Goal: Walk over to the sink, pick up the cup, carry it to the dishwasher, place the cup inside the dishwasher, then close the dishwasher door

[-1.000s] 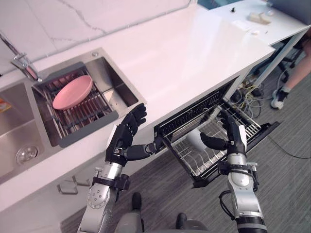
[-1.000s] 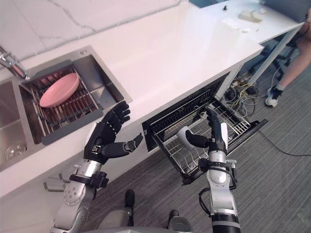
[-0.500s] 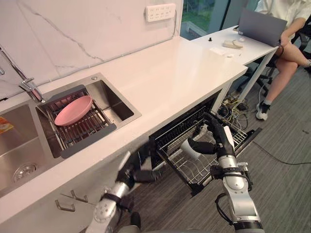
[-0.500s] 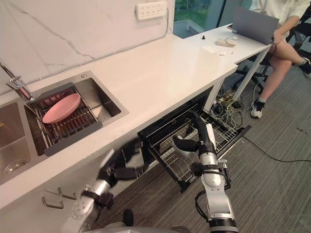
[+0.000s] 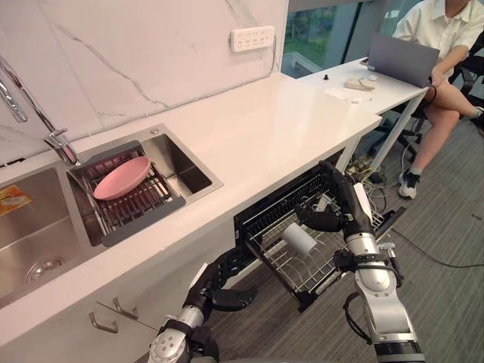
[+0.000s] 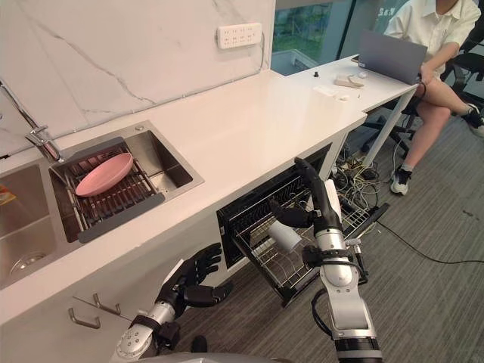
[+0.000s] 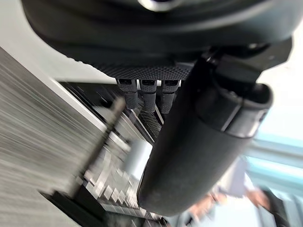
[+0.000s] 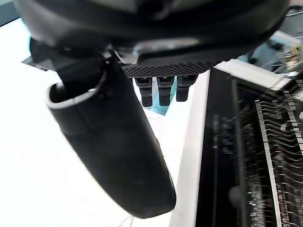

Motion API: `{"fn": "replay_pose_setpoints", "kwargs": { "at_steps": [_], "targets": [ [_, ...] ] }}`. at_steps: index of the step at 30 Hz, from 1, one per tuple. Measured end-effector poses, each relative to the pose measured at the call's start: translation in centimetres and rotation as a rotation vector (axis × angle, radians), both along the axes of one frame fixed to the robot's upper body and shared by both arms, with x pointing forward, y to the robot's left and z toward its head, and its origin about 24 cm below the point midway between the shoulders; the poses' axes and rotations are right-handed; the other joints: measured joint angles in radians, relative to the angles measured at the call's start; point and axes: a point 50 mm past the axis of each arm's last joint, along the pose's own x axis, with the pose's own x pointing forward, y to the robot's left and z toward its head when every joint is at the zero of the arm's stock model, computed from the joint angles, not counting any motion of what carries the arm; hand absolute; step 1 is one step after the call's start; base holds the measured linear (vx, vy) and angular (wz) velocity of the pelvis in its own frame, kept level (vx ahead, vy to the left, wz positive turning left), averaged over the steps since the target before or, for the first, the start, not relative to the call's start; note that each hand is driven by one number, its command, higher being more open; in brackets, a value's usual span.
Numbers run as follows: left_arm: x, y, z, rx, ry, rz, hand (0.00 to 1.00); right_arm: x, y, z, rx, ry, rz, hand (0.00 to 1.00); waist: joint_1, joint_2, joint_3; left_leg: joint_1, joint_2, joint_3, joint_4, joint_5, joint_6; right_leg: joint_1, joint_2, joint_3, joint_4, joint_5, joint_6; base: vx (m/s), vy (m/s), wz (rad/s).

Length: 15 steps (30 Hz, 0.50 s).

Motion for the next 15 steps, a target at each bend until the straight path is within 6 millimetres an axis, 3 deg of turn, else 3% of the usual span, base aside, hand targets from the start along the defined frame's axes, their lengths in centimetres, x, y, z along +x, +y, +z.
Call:
{"fn": "replay_pose_setpoints", "kwargs": {
  "at_steps": [5, 7, 8, 9, 10, 12, 13, 14, 15],
  "targets": [
    [-1.2, 3.1, -2.1, 0.123, 0.105, 0.154, 0.9, 0.8, -1.0, 2.5, -0.077, -0.096, 0.003, 0.9, 0.012, 0.017, 0.002, -0.145, -0.008, -0.122, 0.031, 0.045, -0.011, -0.047, 0.019, -0.147, 0.005, -0.004, -0.007, -0.05, -0.054, 0.83],
    [-1.4, 3.7, -2.8, 0.143, 0.144, 0.215, 0.9, 1.2, -1.9, 3.8, -0.115, -0.139, -0.018, 0.9, 0.028, 0.034, 0.009, -0.196, -0.014, -0.06, 0.043, 0.087, 0.01, -0.045, 0.017, -0.226, 0.008, -0.006, -0.01, -0.04, 0.007, 1.23],
    [-1.4, 3.9, -3.1, 0.145, 0.162, 0.247, 0.9, 1.4, -2.7, 4.6, -0.139, -0.168, -0.042, 0.9, 0.031, 0.05, 0.019, -0.199, -0.005, 0.042, 0.04, 0.042, 0.067, -0.025, 0.016, -0.279, 0.008, -0.01, -0.01, -0.07, 0.062, 1.21],
    [-2.0, 4.2, -3.7, 0.153, 0.198, 0.28, 0.9, 1.6, -2.8, 5.1, -0.152, -0.188, -0.048, 0.9, 0.047, 0.049, 0.02, -0.201, 0.005, 0.144, 0.059, -0.015, 0.057, -0.01, 0.001, -0.311, 0.005, -0.01, -0.01, -0.05, 0.059, 1.05],
    [-2.4, 4.2, -4.1, 0.157, 0.22, 0.291, 0.9, 1.7, -2.9, 5.5, -0.162, -0.201, -0.045, 0.9, 0.05, 0.051, 0.021, -0.203, 0.01, 0.183, 0.072, -0.033, 0.055, -0.001, -0.007, -0.326, 0.003, -0.011, -0.009, -0.01, 0.034, 0.81],
    [-4.6, 4.4, -5.3, 0.158, 0.313, 0.338, 0.9, 2.1, -2.9, 6.5, -0.186, -0.244, -0.037, 0.9, 0.056, 0.058, 0.019, -0.206, -0.007, 0.217, 0.097, -0.042, 0.049, 0.033, -0.035, -0.374, -0.011, -0.031, 0.009, 0.02, 0.069, 0.67],
    [-4.7, 4.7, -5.4, 0.156, 0.321, 0.358, 0.9, 2.1, -2.9, 6.7, -0.185, -0.256, -0.037, 0.9, 0.056, 0.052, 0.022, -0.21, -0.014, 0.217, 0.104, -0.043, 0.05, 0.036, -0.044, -0.385, -0.01, -0.038, 0.01, 0.04, 0.115, 0.41],
    [-4.9, 5.2, -5.4, 0.176, 0.33, 0.37, 0.9, 2.3, -2.8, 6.9, -0.185, -0.27, -0.032, 0.9, 0.064, 0.044, 0.028, -0.237, -0.024, 0.218, 0.212, -0.072, 0.106, 0.029, -0.078, -0.388, 0.029, -0.059, 0.029, 0.11, 0.14, 0.17],
    [-5.7, 5.4, -5.8, 0.191, 0.361, 0.368, 0.9, 2.4, -2.6, 6.7, -0.187, -0.262, -0.027, 0.9, 0.072, 0.044, 0.028, -0.241, -0.034, 0.222, 0.345, -0.166, 0.107, 0.018, -0.127, -0.38, 0.123, -0.109, 0.046, 0.16, 0.154, 0.09]
  ]
}}
